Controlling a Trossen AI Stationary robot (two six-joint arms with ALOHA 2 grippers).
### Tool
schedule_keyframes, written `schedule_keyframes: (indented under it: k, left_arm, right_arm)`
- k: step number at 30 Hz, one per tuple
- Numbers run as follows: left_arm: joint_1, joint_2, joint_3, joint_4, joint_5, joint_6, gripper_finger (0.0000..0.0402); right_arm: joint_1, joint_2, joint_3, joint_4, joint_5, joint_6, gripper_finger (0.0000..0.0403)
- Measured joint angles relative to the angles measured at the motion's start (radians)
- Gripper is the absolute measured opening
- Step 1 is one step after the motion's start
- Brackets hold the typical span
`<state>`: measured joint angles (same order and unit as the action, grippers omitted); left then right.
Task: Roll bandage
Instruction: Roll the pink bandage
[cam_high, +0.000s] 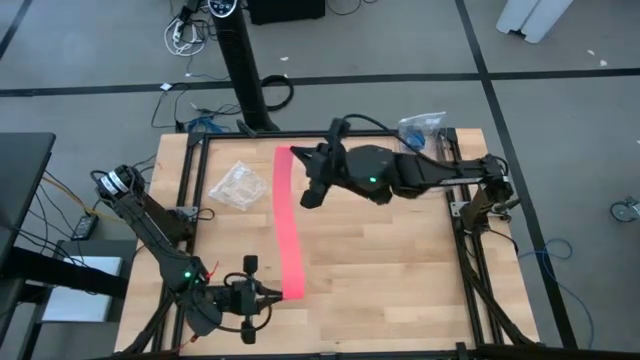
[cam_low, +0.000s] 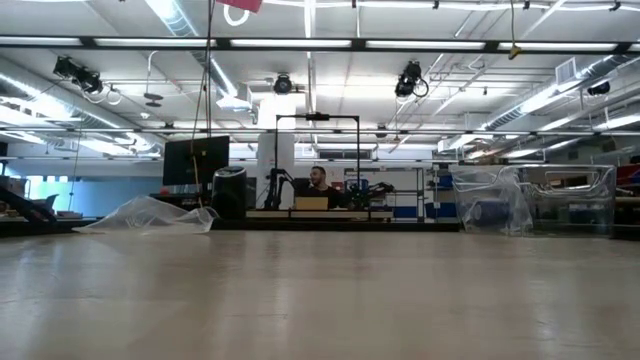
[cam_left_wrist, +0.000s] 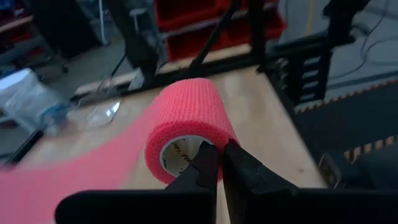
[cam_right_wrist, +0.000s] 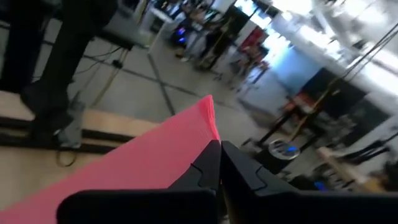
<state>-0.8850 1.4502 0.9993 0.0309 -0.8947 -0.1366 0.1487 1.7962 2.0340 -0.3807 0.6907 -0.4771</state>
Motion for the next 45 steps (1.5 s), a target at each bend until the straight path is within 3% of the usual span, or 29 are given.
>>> schedule_keyframes:
  k: [8, 16, 22, 25, 28, 32, 37, 41, 45]
  left_arm:
    - [-0.014, 0.0, 0.002, 0.155, 0.025, 0.053, 0.0012]
    - [-0.019, 0.0, 0.072, 0.16, -0.015, 0.161, 0.0012]
    - [-0.018, 0.0, 0.116, 0.153, -0.032, 0.239, 0.0012]
    - [-0.016, -0.009, 0.152, 0.096, -0.035, 0.255, 0.0012]
    - [-0.002, -0.024, 0.2, 0.036, -0.039, 0.245, 0.0012]
    - [0.017, -0.05, 0.235, -0.023, -0.04, 0.233, 0.0012]
    - [0.046, -0.098, 0.24, -0.072, -0.037, 0.26, 0.0012]
    - [0.091, -0.129, 0.24, -0.116, -0.011, 0.26, 0.0012]
    - [0.125, -0.169, 0.241, -0.117, 0.049, 0.293, 0.0012]
  right_arm:
    - [-0.063, 0.0, -0.127, -0.005, -0.159, 0.12, 0.005]
    - [-0.067, 0.0, -0.158, -0.106, -0.18, 0.126, 0.0123]
    - [-0.056, -0.043, -0.162, -0.287, -0.204, 0.118, 0.0123]
    - [-0.057, -0.083, -0.211, -0.328, -0.335, 0.185, 0.0105]
    - [-0.064, -0.13, -0.345, -0.275, -0.519, 0.232, 0.0085]
    - [-0.078, -0.207, -0.61, -0.057, -0.674, 0.293, 0.0061]
    - [-0.075, -0.297, -0.997, 0.352, -0.762, 0.394, 0.004]
    - [-0.036, -0.356, -1.306, 0.838, -0.758, 0.494, 0.003]
    - [0.024, -0.321, -1.53, 1.358, -0.713, 0.554, 0.0025]
